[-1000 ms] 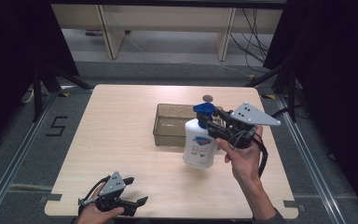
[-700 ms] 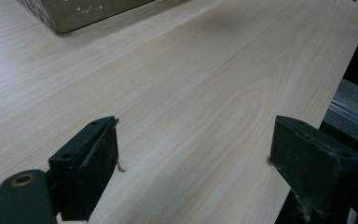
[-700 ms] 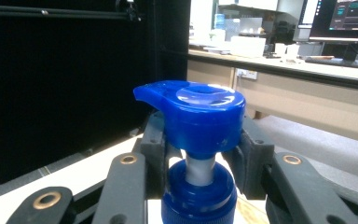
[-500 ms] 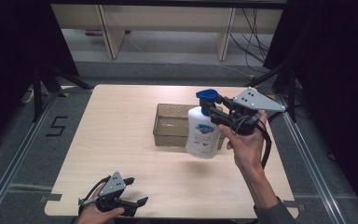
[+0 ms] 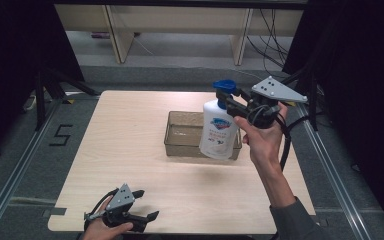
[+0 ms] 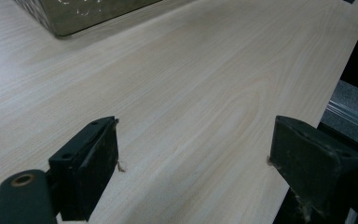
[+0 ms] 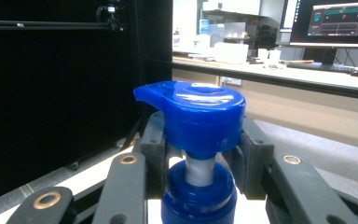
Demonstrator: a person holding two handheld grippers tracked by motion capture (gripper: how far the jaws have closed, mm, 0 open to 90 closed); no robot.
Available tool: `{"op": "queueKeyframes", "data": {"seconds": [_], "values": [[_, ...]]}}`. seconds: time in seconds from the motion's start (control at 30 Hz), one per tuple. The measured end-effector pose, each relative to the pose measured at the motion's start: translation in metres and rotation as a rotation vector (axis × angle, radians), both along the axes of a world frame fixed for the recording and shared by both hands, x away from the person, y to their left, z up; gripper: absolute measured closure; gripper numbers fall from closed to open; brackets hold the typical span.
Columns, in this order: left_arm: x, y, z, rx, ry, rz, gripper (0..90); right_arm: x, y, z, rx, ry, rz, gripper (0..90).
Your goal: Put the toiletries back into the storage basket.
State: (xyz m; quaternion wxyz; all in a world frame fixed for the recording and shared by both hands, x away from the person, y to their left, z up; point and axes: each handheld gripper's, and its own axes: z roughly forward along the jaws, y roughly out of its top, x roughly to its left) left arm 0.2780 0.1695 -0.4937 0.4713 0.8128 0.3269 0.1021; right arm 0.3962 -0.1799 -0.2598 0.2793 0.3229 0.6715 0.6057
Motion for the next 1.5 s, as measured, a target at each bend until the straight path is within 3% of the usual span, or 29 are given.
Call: {"op": "queueKeyframes", "data": {"seconds": [0.27,0.3,0.4,0.43,0.5,0.73,1.1,1.5], "values": [[0.000,0.000,0.000,-0.002,0.000,-0.001,14.9,0.011,-0.004,0.003,-0.019,-0.015,-0.042,61.9],[0.000,0.000,0.000,0.012,0.001,-0.004,14.9,0.014,-0.004,0.003,-0.010,0.002,-0.048,61.9],[0.001,0.000,-0.001,0.013,0.007,-0.021,14.9,0.017,-0.006,0.004,-0.007,0.002,-0.063,61.9],[0.000,0.000,0.000,0.032,-0.003,-0.013,14.9,0.021,-0.007,0.004,-0.004,-0.001,-0.073,61.9],[0.001,0.000,-0.001,0.010,0.002,-0.016,14.9,0.024,-0.008,0.003,-0.006,0.000,-0.078,61.9],[0.000,0.000,0.000,0.015,0.003,-0.011,14.9,0.034,-0.011,0.000,-0.002,0.019,-0.097,61.9],[0.000,0.000,0.000,0.016,-0.002,-0.007,14.9,0.056,-0.016,-0.016,0.006,0.037,-0.128,61.9],[0.000,-0.001,0.000,0.008,-0.006,-0.004,14.9,0.066,-0.022,-0.037,-0.001,0.075,-0.150,61.8]]}}
